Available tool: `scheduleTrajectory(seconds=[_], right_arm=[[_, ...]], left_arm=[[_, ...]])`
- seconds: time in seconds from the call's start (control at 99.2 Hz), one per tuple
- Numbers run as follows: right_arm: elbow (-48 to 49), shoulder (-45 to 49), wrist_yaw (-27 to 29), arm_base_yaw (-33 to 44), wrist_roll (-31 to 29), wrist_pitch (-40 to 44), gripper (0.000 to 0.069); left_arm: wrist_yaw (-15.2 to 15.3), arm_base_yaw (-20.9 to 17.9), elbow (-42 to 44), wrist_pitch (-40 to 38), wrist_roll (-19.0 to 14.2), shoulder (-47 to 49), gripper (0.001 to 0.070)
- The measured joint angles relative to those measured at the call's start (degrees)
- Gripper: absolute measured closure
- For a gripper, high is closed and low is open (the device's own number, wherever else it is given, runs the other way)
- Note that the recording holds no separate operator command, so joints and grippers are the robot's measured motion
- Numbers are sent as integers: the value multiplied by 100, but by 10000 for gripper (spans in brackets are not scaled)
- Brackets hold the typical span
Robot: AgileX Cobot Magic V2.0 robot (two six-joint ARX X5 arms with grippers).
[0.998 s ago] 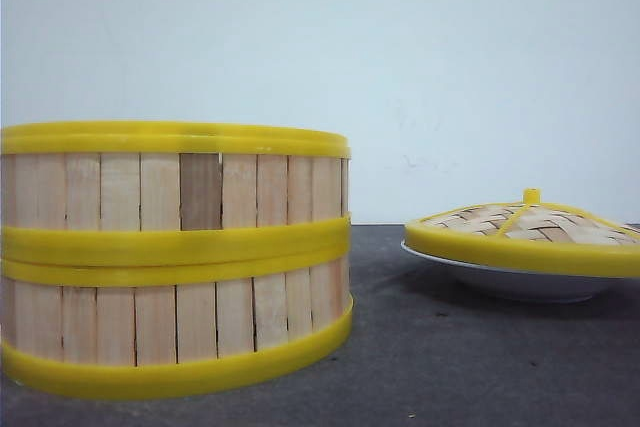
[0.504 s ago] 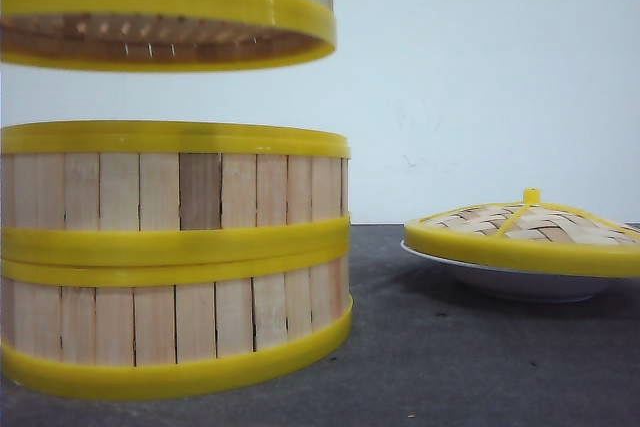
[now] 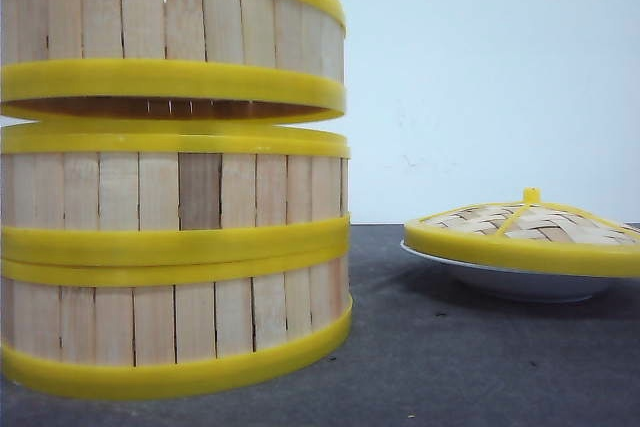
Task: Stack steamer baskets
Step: 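Lift the basket with the left gripper and lower it onto the stack, then open the left gripper and withdraw it from the stack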
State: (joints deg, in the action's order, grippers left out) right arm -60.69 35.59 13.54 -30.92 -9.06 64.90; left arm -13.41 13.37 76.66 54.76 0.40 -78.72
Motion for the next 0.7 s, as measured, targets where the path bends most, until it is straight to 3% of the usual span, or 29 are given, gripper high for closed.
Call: scheduleTrajectory(seconds=[0.696], right_arm=[[-2,0,4,0,0,-2,270]], left_arm=[[101,120,0,-151,0,-278,684]])
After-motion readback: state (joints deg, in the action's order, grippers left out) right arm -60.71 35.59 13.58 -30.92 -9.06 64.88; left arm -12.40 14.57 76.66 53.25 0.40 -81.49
